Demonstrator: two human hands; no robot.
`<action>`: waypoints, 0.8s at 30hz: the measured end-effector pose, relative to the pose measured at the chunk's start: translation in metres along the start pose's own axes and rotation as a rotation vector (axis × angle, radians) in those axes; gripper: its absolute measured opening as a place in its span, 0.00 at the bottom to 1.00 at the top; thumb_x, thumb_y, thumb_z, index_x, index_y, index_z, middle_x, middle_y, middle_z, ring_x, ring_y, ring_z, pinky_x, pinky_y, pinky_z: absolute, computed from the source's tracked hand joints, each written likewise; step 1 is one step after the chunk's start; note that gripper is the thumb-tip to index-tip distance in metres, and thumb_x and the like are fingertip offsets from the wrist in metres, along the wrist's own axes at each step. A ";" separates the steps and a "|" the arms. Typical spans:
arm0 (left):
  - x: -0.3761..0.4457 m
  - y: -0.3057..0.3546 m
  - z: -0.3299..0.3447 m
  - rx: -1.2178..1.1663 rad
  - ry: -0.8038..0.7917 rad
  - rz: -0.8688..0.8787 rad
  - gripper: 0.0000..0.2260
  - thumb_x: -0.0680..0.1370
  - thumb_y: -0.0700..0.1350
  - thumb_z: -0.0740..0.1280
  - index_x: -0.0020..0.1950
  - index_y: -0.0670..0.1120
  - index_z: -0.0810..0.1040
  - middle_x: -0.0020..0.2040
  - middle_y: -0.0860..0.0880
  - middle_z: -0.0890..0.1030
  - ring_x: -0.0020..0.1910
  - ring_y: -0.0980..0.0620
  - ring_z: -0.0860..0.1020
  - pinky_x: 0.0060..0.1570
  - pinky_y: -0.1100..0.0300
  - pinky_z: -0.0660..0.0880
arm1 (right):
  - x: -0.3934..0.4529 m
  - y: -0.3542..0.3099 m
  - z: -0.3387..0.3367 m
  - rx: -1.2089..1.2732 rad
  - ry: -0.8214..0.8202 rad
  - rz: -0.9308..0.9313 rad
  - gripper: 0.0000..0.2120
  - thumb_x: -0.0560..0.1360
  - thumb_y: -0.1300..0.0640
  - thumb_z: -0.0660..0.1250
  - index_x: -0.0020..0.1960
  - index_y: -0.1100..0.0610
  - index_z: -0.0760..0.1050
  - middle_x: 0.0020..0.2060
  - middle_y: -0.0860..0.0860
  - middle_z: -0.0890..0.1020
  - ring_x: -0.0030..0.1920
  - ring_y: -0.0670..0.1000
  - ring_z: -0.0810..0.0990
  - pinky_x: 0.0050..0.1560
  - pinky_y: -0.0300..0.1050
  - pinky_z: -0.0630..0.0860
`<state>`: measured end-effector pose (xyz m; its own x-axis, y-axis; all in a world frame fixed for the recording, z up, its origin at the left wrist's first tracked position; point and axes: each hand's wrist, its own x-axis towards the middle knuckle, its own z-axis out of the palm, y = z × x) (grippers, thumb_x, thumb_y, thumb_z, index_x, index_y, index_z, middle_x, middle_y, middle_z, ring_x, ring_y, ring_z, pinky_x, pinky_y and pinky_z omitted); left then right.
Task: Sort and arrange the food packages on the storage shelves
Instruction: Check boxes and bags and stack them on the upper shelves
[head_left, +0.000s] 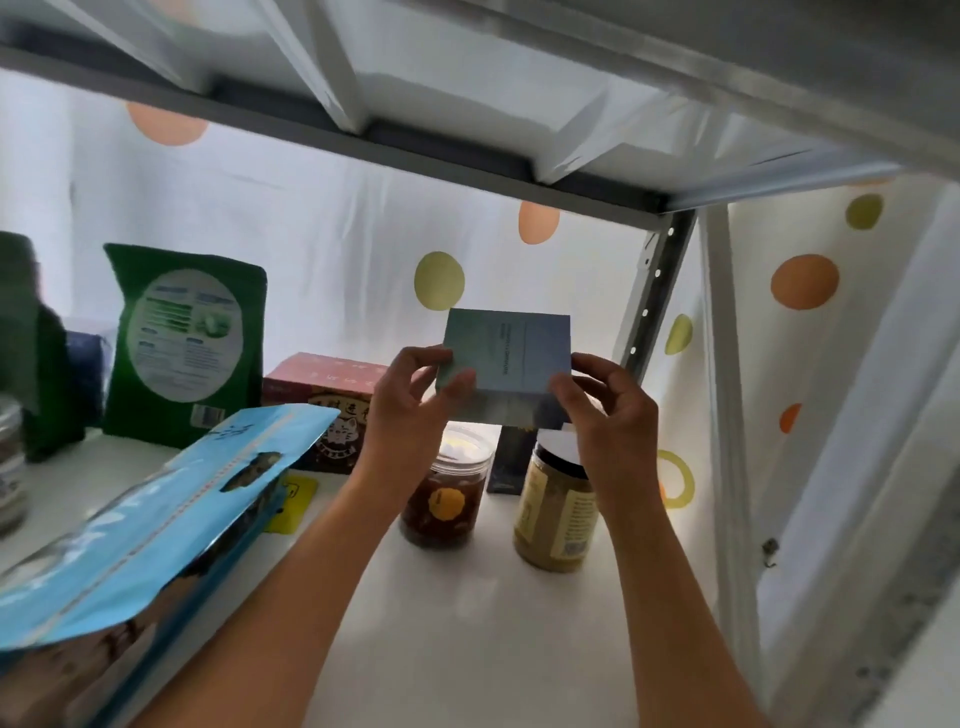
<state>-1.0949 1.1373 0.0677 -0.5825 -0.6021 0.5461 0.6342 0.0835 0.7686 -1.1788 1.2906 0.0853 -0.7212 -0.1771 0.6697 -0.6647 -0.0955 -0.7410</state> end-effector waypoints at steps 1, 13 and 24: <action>-0.001 -0.002 0.001 0.005 0.001 -0.005 0.10 0.77 0.34 0.69 0.57 0.38 0.74 0.52 0.48 0.81 0.48 0.62 0.82 0.39 0.71 0.76 | 0.000 0.000 -0.002 0.002 0.007 0.019 0.11 0.76 0.58 0.73 0.55 0.46 0.78 0.53 0.45 0.84 0.53 0.41 0.83 0.43 0.31 0.79; 0.000 -0.016 -0.004 0.167 -0.030 0.068 0.24 0.77 0.28 0.66 0.64 0.53 0.77 0.62 0.50 0.77 0.59 0.62 0.77 0.50 0.66 0.79 | 0.002 0.008 -0.006 -0.011 -0.060 0.073 0.28 0.72 0.73 0.73 0.66 0.50 0.75 0.58 0.47 0.83 0.61 0.52 0.81 0.60 0.53 0.81; 0.004 -0.022 -0.007 -0.011 -0.025 0.040 0.11 0.76 0.30 0.69 0.52 0.45 0.75 0.57 0.51 0.83 0.59 0.56 0.81 0.58 0.50 0.80 | 0.000 0.008 -0.001 0.026 -0.069 0.057 0.17 0.75 0.69 0.72 0.50 0.49 0.72 0.51 0.42 0.81 0.54 0.47 0.81 0.46 0.30 0.80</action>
<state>-1.1081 1.1276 0.0506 -0.5687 -0.5786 0.5847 0.6631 0.0982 0.7421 -1.1844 1.2907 0.0790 -0.7422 -0.2498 0.6220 -0.6169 -0.1081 -0.7796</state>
